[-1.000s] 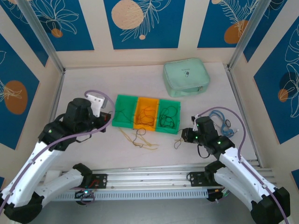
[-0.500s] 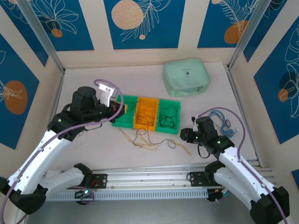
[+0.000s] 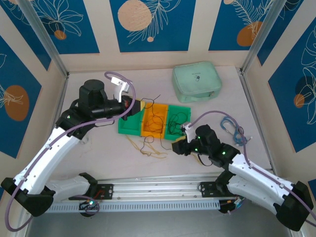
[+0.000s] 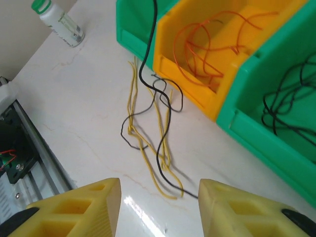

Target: Untangle the cables

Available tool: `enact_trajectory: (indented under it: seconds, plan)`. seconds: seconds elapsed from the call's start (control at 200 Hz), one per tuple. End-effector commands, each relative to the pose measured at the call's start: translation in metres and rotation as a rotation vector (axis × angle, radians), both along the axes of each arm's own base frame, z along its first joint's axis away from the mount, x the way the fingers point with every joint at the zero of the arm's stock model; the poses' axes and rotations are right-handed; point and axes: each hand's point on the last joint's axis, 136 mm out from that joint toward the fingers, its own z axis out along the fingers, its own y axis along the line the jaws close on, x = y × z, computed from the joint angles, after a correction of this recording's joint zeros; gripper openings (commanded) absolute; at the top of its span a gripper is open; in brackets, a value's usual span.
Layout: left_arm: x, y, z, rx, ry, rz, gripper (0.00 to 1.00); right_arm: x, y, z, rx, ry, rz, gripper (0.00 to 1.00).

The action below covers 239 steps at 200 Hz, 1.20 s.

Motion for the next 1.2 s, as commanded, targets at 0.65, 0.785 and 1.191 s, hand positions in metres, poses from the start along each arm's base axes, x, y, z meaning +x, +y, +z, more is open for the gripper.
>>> enact_trajectory:
  seconds: [0.65,0.785,1.191]
  plan:
    - [-0.018,-0.007,0.008,-0.026,-0.037,-0.056,0.0,0.068,0.068,0.058,0.107,-0.166,0.001,0.0]
    - [-0.015,0.006,-0.011,0.036,-0.029,0.013,0.0,0.063,0.057,0.083,0.11,-0.215,-0.014,0.0]
    - [-0.009,0.024,-0.102,0.191,0.112,0.116,0.0,0.026,0.024,0.212,0.176,-0.38,0.011,0.0]
